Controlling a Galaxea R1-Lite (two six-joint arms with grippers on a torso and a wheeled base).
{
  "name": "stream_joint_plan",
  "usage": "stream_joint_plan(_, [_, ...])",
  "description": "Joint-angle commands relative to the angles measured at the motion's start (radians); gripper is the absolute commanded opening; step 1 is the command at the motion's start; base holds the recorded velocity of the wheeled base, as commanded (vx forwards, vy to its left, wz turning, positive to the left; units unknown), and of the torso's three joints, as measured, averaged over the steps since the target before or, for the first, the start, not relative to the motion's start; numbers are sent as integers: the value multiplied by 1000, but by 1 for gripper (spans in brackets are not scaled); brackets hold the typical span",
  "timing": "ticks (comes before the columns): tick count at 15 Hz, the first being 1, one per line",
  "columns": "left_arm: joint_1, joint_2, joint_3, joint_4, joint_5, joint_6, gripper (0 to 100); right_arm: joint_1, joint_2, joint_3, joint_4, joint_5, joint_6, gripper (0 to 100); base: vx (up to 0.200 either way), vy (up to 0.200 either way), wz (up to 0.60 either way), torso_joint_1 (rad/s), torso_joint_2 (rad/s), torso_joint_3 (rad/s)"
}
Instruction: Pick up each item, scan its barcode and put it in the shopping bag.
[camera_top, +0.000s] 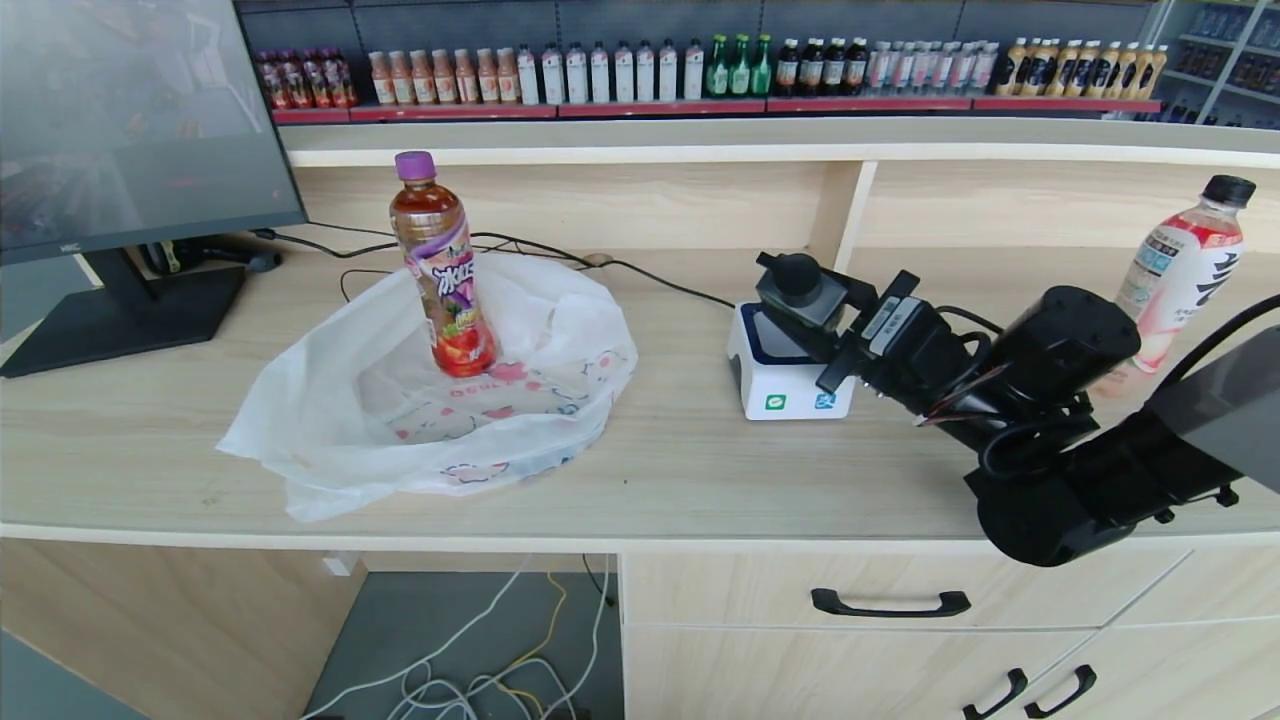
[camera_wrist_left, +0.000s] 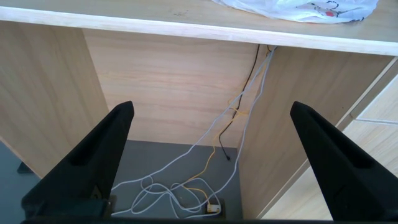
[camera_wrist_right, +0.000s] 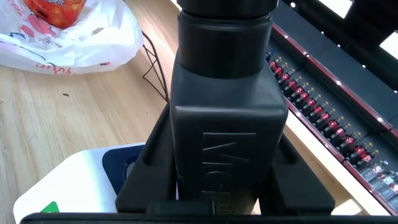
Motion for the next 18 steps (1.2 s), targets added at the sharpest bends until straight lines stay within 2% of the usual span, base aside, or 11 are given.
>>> stream_joint_plan(1, [0,0,0,0,1,0,100,0,1,1,0,0,-2,0,0,0,0,0,0,0])
stream_joint_plan(7, [0,0,0,0,1,0,100,8,-30,-9,0,-6,61,0,0,0,0,0,0,0])
stream_joint_plan(9, [0,0,0,0,0,0,100,10,-94,-6,0,-57,135,0,0,0,0,0,0,0])
stream_joint_plan(12, [0,0,0,0,1,0,100,96,-226,44,0,-224,290,0,0,0,0,0,0,0])
stream_joint_plan(15, [0,0,0,0,1,0,100,129,-317,120,0,-250,432,0,0,0,0,0,0,0])
stream_joint_plan(18, [0,0,0,0,0,0,100,125,-395,275,0,-253,574,0,0,0,0,0,0,0])
